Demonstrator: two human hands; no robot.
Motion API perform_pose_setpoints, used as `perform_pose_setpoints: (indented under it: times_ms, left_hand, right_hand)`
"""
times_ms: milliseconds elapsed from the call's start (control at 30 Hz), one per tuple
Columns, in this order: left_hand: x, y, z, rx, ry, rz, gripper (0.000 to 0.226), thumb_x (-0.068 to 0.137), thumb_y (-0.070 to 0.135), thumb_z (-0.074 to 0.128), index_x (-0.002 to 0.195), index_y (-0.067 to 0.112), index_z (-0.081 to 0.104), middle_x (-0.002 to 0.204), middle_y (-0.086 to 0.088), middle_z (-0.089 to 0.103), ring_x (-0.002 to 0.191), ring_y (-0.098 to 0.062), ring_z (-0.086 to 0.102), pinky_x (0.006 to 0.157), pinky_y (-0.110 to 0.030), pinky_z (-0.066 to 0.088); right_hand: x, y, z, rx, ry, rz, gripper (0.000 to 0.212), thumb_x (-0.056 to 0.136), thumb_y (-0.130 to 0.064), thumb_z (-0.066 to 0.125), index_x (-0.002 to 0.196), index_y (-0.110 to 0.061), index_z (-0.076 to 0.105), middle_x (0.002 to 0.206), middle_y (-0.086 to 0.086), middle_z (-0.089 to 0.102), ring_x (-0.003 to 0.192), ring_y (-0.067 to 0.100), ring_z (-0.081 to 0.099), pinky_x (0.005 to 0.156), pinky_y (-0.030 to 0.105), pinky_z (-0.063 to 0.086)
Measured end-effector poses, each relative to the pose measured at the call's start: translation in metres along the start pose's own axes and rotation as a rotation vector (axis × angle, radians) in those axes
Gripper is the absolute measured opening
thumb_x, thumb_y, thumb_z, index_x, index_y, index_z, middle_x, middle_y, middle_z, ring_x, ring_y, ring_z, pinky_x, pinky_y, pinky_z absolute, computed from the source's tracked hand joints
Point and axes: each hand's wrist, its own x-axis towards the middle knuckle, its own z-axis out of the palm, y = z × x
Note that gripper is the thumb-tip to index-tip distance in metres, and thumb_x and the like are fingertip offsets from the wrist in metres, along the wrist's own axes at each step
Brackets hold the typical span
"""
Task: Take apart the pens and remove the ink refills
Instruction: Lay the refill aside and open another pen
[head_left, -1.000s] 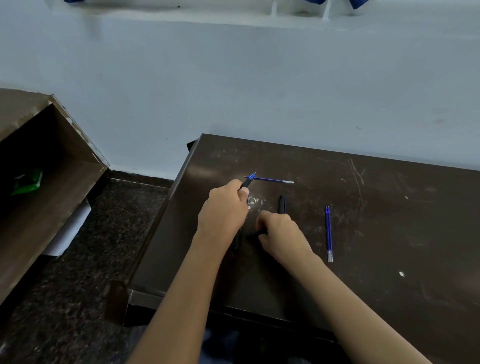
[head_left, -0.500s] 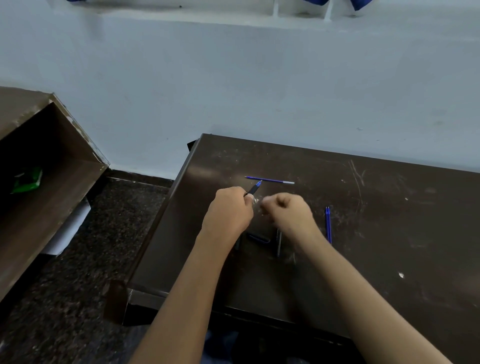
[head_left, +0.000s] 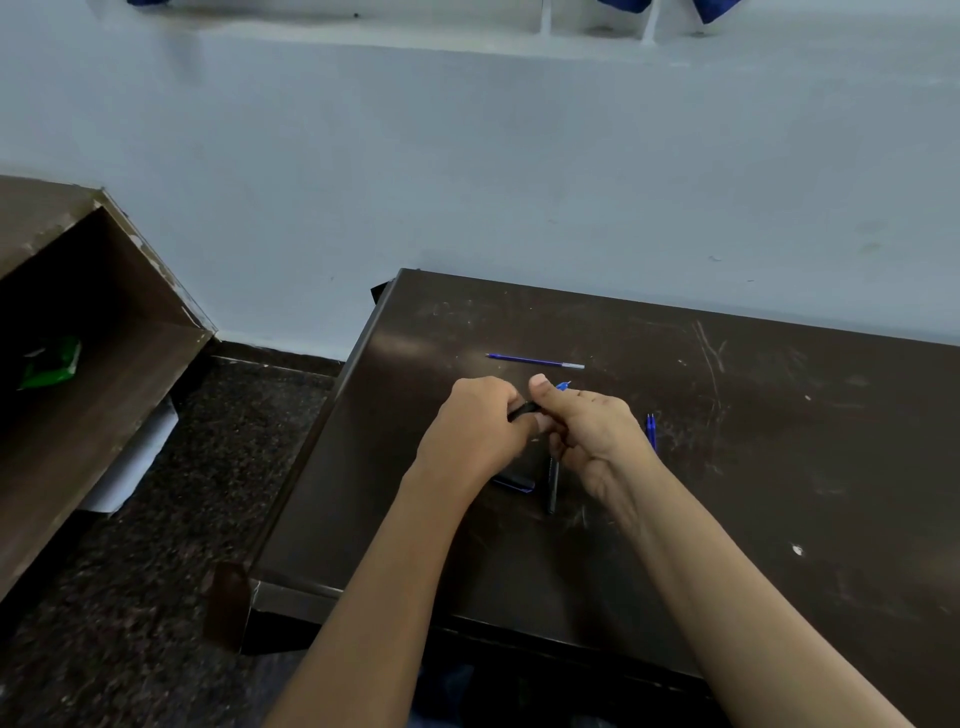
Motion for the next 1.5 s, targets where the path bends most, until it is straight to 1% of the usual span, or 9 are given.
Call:
perform_pose_setpoints:
  times_ms: [133,333,633,733,1000,1100,1200,1367,1500]
  left_hand:
    - [0.0,0.004,0.003,-0.059,0.009,-0.036,0.031,0.09,0.034,0.056,0.073,0.01,0.065,0.077,-0.008,0.071,0.07,-0.019,0.065,0.061,-0.027,0.047]
    - [0.003,0.006,0.004,-0.073,0.01,-0.064,0.036,0.094,0.033,0.05,0.064,0.016,0.055,0.081,-0.013,0.07,0.069,-0.018,0.058,0.066,-0.032,0.047]
    - [0.006,0.005,0.0,-0.106,0.011,-0.077,0.046,0.098,0.034,0.04,0.062,0.014,0.059,0.061,0.0,0.057,0.061,-0.012,0.053,0.067,-0.028,0.042]
    - [0.006,0.005,-0.003,-0.169,0.032,-0.079,0.054,0.1,0.038,0.035,0.06,0.013,0.061,0.055,0.003,0.056,0.056,-0.007,0.051,0.061,-0.023,0.037]
    - [0.005,-0.004,0.002,-0.166,0.171,0.042,0.019,0.085,0.029,0.065,0.092,0.014,0.054,0.084,0.001,0.06,0.065,-0.004,0.051,0.056,-0.015,0.037]
    - [0.005,-0.002,0.001,-0.164,0.133,0.028,0.013,0.091,0.027,0.057,0.085,0.016,0.052,0.086,-0.006,0.065,0.071,-0.014,0.06,0.062,-0.024,0.047]
    - [0.004,0.0,0.002,-0.198,0.08,-0.011,0.027,0.099,0.029,0.04,0.078,0.017,0.053,0.084,-0.007,0.067,0.072,-0.016,0.064,0.065,-0.028,0.049]
    - [0.003,-0.003,0.002,-0.19,0.103,0.044,0.019,0.087,0.03,0.064,0.094,0.015,0.055,0.087,-0.005,0.065,0.075,-0.014,0.063,0.065,-0.026,0.051]
    - [0.004,-0.002,0.0,-0.195,0.079,0.01,0.013,0.096,0.022,0.049,0.088,0.015,0.057,0.078,-0.002,0.066,0.063,-0.008,0.062,0.064,-0.026,0.053]
  right_hand:
    - [0.0,-0.004,-0.001,0.107,-0.008,0.005,0.024,0.081,-0.015,0.073,0.066,-0.009,0.056,0.041,-0.002,0.057,0.038,0.007,0.045,0.043,0.018,0.038]
    - [0.0,-0.003,-0.001,0.161,0.011,0.023,0.021,0.078,-0.015,0.075,0.063,-0.013,0.06,0.046,-0.004,0.058,0.037,0.002,0.046,0.038,0.016,0.034]
    - [-0.002,-0.002,0.001,0.178,-0.042,-0.023,0.003,0.085,-0.014,0.067,0.086,-0.012,0.069,0.052,-0.011,0.062,0.046,0.001,0.051,0.049,0.015,0.036]
    - [-0.003,-0.006,0.0,0.209,-0.112,-0.079,0.014,0.091,-0.008,0.057,0.09,-0.015,0.069,0.062,-0.008,0.066,0.045,0.001,0.055,0.042,0.013,0.039]
    - [0.001,-0.007,0.0,0.263,-0.117,-0.065,0.022,0.096,-0.005,0.049,0.093,-0.015,0.068,0.084,-0.004,0.073,0.063,0.004,0.057,0.054,0.016,0.041]
    - [0.003,-0.006,-0.001,0.258,-0.103,-0.058,0.024,0.096,-0.006,0.048,0.092,-0.016,0.068,0.085,-0.005,0.073,0.068,0.006,0.054,0.059,0.019,0.04]
    - [0.004,-0.006,-0.001,0.276,-0.111,-0.054,0.025,0.097,-0.005,0.045,0.094,-0.016,0.068,0.09,-0.004,0.073,0.069,0.008,0.053,0.059,0.018,0.04]
    - [0.003,-0.008,-0.001,0.309,-0.117,-0.038,0.03,0.1,-0.004,0.039,0.095,-0.015,0.066,0.092,-0.002,0.072,0.071,0.009,0.063,0.05,0.017,0.045]
    - [0.005,-0.007,-0.002,0.308,-0.126,-0.037,0.031,0.099,-0.002,0.037,0.096,-0.014,0.065,0.096,-0.001,0.071,0.067,0.008,0.053,0.058,0.018,0.04]
